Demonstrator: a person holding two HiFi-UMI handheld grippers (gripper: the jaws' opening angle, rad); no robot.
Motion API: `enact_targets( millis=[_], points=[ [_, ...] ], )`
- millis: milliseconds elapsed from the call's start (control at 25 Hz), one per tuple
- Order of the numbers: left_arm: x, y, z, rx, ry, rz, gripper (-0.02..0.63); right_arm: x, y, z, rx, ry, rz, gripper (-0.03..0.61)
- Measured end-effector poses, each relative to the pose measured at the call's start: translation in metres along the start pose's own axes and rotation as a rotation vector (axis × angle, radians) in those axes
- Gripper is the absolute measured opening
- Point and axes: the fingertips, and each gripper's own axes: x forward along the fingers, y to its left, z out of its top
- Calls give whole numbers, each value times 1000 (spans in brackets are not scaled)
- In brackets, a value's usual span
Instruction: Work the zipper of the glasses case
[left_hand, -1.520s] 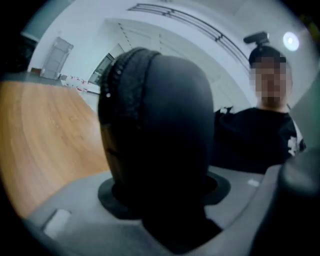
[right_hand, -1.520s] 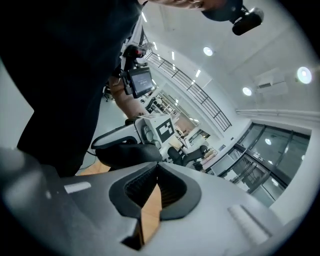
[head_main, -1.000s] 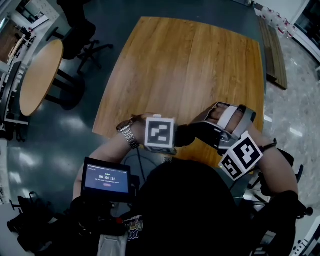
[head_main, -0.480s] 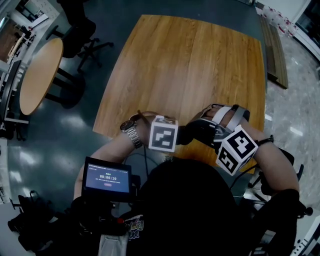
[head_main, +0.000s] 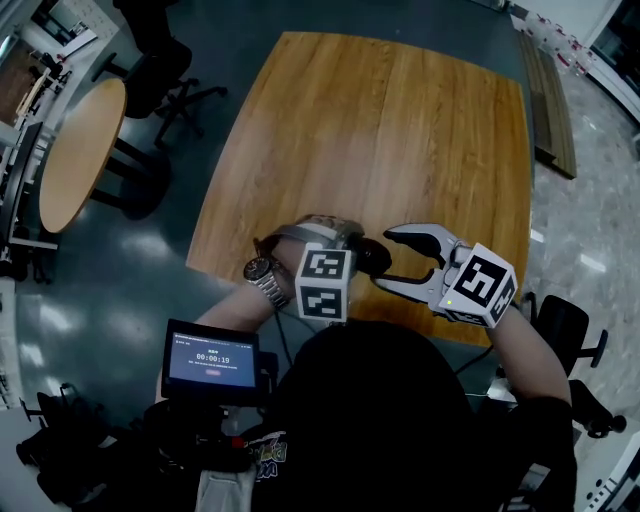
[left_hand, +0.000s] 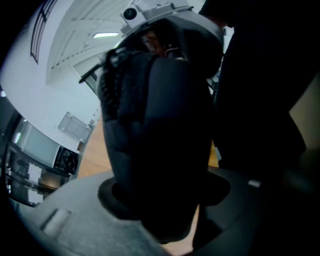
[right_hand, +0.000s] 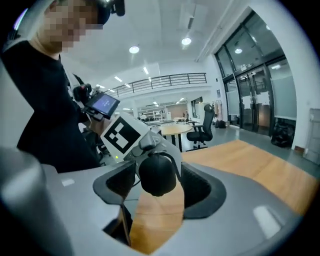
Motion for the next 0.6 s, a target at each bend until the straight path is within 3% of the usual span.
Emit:
enact_targets(
  millis=[240,360,480,600],
  points=[
    [5,7,2,4,14,58,275,15,3,-11,-244,75,-117,247],
    [4,16,4,2,-33,128,278,11,4,-8,-372,102,-166,238],
    [-8,33,8,-112,-158,204,309,0,8,-6,-517,137,-216,235],
    [-18,39,0,-275,-267,215,325,-9,8,-9,-638,169,-261,232]
  ],
)
